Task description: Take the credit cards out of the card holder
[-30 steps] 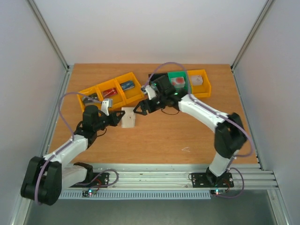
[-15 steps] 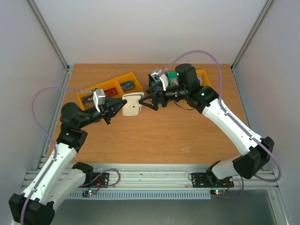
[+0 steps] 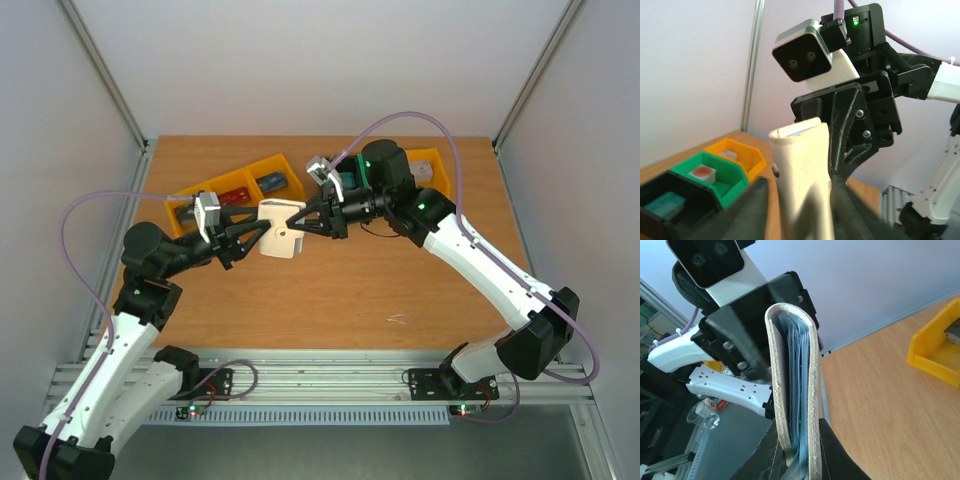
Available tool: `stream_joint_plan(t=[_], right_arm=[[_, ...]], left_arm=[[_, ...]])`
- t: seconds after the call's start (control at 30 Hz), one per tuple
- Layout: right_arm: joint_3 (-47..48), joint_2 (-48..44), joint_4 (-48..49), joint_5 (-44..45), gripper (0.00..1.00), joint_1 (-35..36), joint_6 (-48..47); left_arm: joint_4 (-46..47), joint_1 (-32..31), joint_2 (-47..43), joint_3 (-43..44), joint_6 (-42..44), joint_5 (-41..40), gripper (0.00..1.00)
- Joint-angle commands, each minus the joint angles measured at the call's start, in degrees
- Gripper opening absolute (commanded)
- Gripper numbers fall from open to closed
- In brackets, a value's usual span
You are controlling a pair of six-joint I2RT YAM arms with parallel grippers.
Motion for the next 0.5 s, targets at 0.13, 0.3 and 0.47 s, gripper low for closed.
stream_joint_plan(t=[0.13, 0.3, 0.47], right_arm=[[6.64, -2.81, -7.77, -2.95, 0.01, -0.1, -3.54], [9.33, -2.26, -10.43, -3.03, 0.01, 0.09, -5.61], [10.87, -1.13, -11.69, -3.02, 0.01, 0.74, -7.82]], left_arm=[[-5.4, -0.48, -1.13, -0.31, 0.34, 4.02, 0.53], [-5.55, -0.51, -0.2, 0.01, 10.6, 11.14, 0.53], [-0.14, -1.5, 2.53, 1.35, 8.44, 13.45, 0.42]])
